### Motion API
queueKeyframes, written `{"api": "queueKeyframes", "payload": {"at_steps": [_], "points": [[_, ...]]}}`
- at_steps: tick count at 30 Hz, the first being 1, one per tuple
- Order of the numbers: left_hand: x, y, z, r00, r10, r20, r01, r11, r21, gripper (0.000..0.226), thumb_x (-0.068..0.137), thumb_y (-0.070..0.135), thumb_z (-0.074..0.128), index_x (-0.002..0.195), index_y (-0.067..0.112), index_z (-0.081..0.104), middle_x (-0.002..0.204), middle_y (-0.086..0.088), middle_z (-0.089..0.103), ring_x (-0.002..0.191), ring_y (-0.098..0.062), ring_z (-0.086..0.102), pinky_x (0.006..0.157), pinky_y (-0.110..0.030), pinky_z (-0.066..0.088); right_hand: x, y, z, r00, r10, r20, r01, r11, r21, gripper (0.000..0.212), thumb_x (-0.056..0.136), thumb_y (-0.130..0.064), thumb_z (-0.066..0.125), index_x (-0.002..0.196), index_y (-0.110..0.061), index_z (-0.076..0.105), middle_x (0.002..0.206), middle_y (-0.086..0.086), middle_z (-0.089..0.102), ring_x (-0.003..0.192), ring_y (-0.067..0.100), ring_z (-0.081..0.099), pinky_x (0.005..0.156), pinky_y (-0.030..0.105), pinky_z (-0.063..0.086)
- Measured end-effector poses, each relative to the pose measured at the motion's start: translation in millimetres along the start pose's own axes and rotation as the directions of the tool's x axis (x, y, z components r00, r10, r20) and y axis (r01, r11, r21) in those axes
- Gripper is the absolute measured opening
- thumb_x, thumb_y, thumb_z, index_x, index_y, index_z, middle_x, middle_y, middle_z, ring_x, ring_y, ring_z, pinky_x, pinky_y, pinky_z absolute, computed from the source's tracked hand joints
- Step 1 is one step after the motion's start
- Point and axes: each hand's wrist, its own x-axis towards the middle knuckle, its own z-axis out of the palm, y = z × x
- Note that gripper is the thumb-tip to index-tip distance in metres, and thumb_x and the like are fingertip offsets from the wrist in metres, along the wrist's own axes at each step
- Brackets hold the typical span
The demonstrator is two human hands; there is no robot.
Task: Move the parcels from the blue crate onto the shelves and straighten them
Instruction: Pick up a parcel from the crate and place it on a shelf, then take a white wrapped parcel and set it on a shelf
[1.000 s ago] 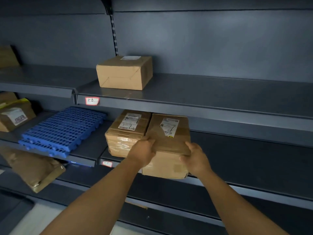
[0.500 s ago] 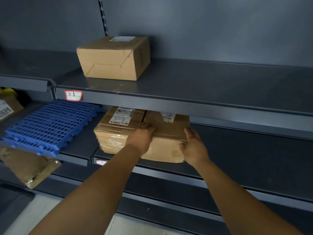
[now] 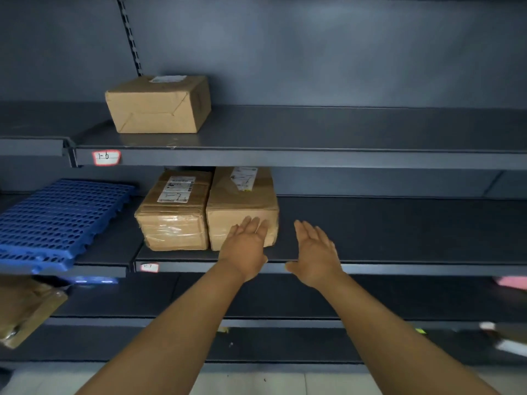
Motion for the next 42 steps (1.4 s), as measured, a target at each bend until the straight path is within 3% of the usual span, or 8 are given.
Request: {"api": "queueKeyframes", "payload": {"at_steps": [7, 14, 21, 28, 34, 42], "points": [[-54, 80, -3, 0.979, 0.205, 0.001, -0.205, 0.979, -0.004, 0.082, 0.093, 0.032, 0.059, 0.154, 0.016, 0.006, 0.161, -0.005, 0.009, 0.149, -0.023, 0.005, 0.12, -0.037, 0.009, -104, 44, -12, 0.984, 0.163, -0.07, -0.165, 0.986, -0.022, 0.096, 0.089, -0.041, 0.064, 0.155, -0.019, -0.002, 0.163, -0.003, -0.002, 0.149, 0.023, -0.004, 0.121, 0.04, 0.005], [-88, 185, 6, 0.898, 0.44, 0.022, -0.44, 0.898, -0.013, 0.081, 0.092, 0.033, 0.06, 0.153, 0.015, 0.01, 0.16, -0.005, 0.014, 0.148, -0.023, 0.008, 0.119, -0.036, 0.01, -200, 113, -24, 0.906, 0.395, -0.154, -0.395, 0.918, 0.033, 0.096, 0.088, -0.042, 0.065, 0.155, -0.018, 0.001, 0.163, -0.002, 0.001, 0.149, 0.023, -0.002, 0.121, 0.042, 0.007], [-124, 297, 22, 0.771, 0.633, 0.074, -0.634, 0.773, -0.006, 0.078, 0.095, 0.032, 0.056, 0.154, 0.016, 0.008, 0.161, -0.003, 0.011, 0.148, -0.02, 0.006, 0.12, -0.036, 0.01, -300, 192, -34, 0.78, 0.587, -0.217, -0.58, 0.808, 0.103, 0.097, 0.084, -0.041, 0.069, 0.155, -0.02, 0.006, 0.162, -0.002, 0.007, 0.149, 0.023, 0.003, 0.121, 0.043, 0.011], [-192, 447, 55, 0.584, 0.805, 0.103, -0.805, 0.591, -0.054, 0.078, 0.093, 0.035, 0.058, 0.153, 0.016, 0.011, 0.158, -0.003, 0.018, 0.147, -0.021, 0.011, 0.118, -0.035, 0.014, -441, 287, -38, 0.598, 0.773, -0.213, -0.753, 0.633, 0.182, 0.095, 0.086, -0.041, 0.067, 0.155, -0.019, 0.005, 0.162, -0.002, 0.005, 0.149, 0.023, 0.003, 0.12, 0.042, 0.009], [-271, 576, 85, 0.446, 0.883, 0.147, -0.882, 0.461, -0.096, 0.08, 0.092, 0.035, 0.059, 0.153, 0.016, 0.01, 0.158, -0.002, 0.017, 0.147, -0.02, 0.011, 0.118, -0.035, 0.016, -565, 366, -39, 0.458, 0.864, -0.209, -0.834, 0.499, 0.236, 0.096, 0.087, -0.041, 0.066, 0.155, -0.018, 0.004, 0.162, -0.001, 0.005, 0.149, 0.023, 0.002, 0.12, 0.044, 0.01], [-365, 717, 113, 0.325, 0.927, 0.186, -0.922, 0.355, -0.154, 0.082, 0.093, 0.037, 0.058, 0.154, 0.019, 0.007, 0.16, -0.001, 0.013, 0.148, -0.02, 0.01, 0.118, -0.034, 0.014, -715, 447, -39, 0.302, 0.934, -0.192, -0.898, 0.346, 0.272, 0.093, 0.088, -0.039, 0.065, 0.155, -0.017, 0.004, 0.162, 0.0, 0.004, 0.15, 0.024, 0.0, 0.121, 0.043, 0.01]]}}
